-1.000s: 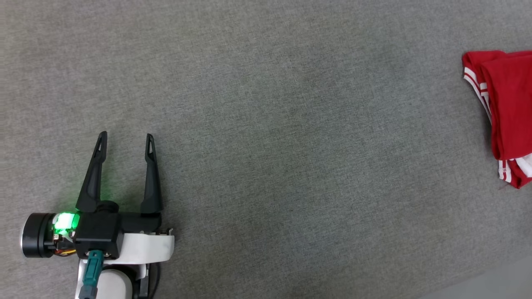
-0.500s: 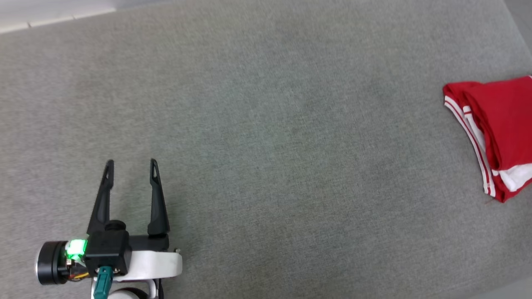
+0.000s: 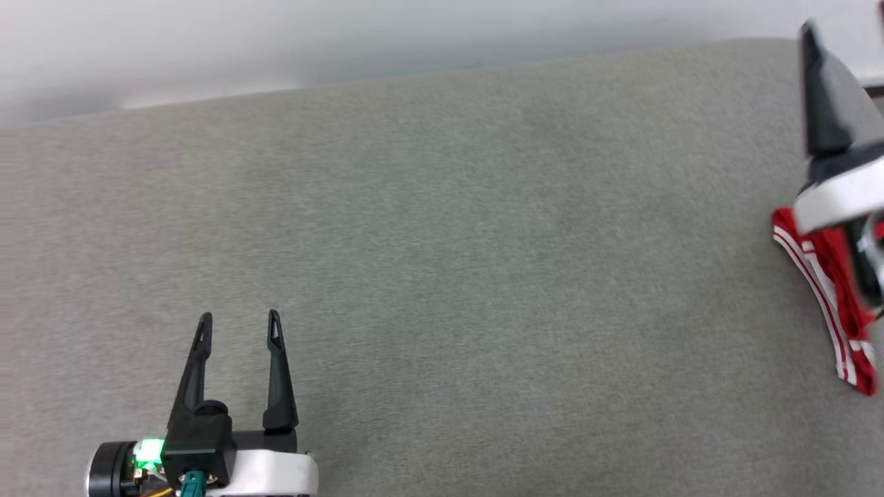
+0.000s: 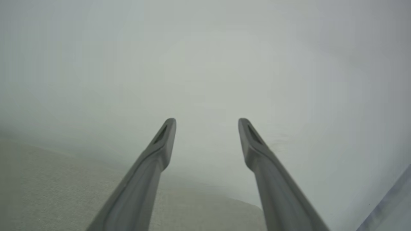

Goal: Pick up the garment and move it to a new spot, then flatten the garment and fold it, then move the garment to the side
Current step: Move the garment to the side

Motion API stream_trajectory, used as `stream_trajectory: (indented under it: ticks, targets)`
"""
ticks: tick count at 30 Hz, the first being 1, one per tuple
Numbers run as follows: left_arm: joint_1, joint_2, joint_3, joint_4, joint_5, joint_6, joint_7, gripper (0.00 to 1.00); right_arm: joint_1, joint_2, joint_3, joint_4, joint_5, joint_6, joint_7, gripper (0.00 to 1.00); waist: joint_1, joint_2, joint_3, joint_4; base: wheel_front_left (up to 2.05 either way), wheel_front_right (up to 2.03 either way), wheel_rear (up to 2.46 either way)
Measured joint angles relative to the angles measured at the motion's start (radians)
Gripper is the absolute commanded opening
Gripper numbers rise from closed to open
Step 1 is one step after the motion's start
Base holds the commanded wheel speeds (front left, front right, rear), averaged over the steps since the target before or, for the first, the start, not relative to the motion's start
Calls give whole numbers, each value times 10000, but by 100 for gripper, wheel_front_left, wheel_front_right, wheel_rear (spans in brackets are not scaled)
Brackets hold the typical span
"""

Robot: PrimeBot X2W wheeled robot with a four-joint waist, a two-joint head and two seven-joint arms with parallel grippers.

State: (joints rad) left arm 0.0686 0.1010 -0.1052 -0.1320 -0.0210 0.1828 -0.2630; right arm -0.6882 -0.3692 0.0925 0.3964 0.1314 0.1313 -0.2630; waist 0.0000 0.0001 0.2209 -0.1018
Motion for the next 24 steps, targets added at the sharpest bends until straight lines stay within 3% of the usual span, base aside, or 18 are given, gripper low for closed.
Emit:
stream_trajectory:
  ticks: [4,12,24]
  targets:
    - [94,-65,-27,138,-13,-67,0,100,1326,828,-295,-1214,-299,0,-2,100,-1,0,-346,388,0,0,0]
    - [280,-132,-100,458,-17,-245,0,100,3824,2326,-1053,-2220,-391,0,-2,100,-1,-1,-942,1043,0,0,0]
    - [893,-167,-82,709,-12,-424,0,100,6759,3009,-1467,-3166,-324,-2,-2,100,-1,-1,-1798,1221,0,0,0]
